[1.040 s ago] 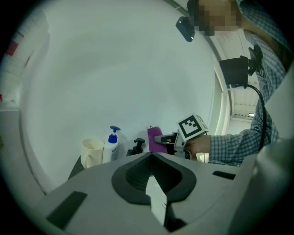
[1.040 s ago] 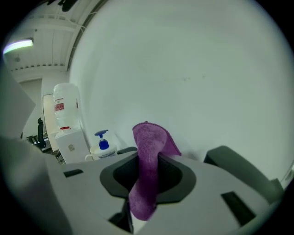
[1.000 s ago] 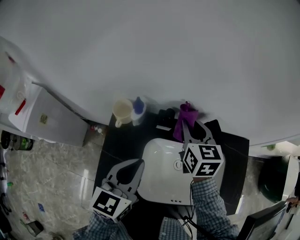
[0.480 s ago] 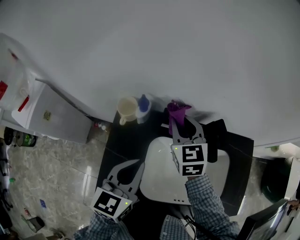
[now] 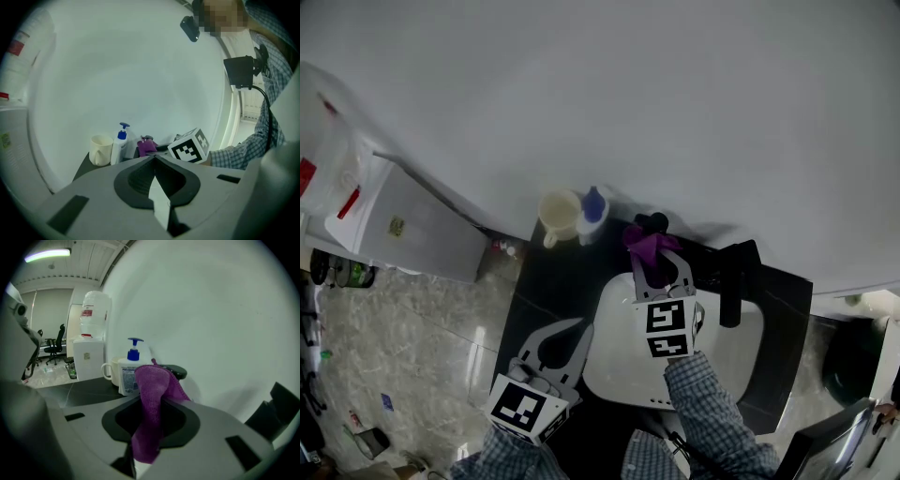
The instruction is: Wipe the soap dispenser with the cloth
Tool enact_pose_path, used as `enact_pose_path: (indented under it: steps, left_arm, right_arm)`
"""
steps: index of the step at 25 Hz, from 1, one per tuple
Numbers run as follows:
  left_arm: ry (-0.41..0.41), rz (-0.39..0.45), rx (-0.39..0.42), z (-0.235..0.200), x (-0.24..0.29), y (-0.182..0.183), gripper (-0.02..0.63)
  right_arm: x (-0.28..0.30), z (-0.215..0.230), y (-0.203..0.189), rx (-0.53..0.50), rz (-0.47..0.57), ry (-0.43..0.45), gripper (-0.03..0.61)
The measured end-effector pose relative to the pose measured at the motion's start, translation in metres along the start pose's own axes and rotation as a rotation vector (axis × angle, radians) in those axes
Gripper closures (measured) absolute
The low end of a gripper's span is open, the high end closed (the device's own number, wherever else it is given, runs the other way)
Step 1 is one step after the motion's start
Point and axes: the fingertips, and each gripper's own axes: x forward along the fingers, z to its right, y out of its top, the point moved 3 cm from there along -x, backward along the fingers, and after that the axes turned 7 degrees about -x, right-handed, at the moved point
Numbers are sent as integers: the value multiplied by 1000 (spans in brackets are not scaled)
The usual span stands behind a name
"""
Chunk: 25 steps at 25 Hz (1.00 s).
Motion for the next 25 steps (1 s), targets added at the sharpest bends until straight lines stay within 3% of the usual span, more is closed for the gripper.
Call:
enact_pose_path:
  steps: [7, 12, 17, 25]
  left_arm:
    - [12, -9, -11, -7, -2, -4, 603]
    - [18, -20, -20, -9, -5, -10, 603]
    - [24, -16, -29, -11, -11, -10, 603]
    - [15, -5, -29, -9, -13, -9, 603]
  right_arm:
    - [14, -18, -21, -75, -62, 46, 488]
    - [2, -25, -26, -17, -78, 61, 488]
    - [-32, -13, 4, 90, -7, 7, 488]
    - [-34, 34, 49, 109, 82, -118, 488]
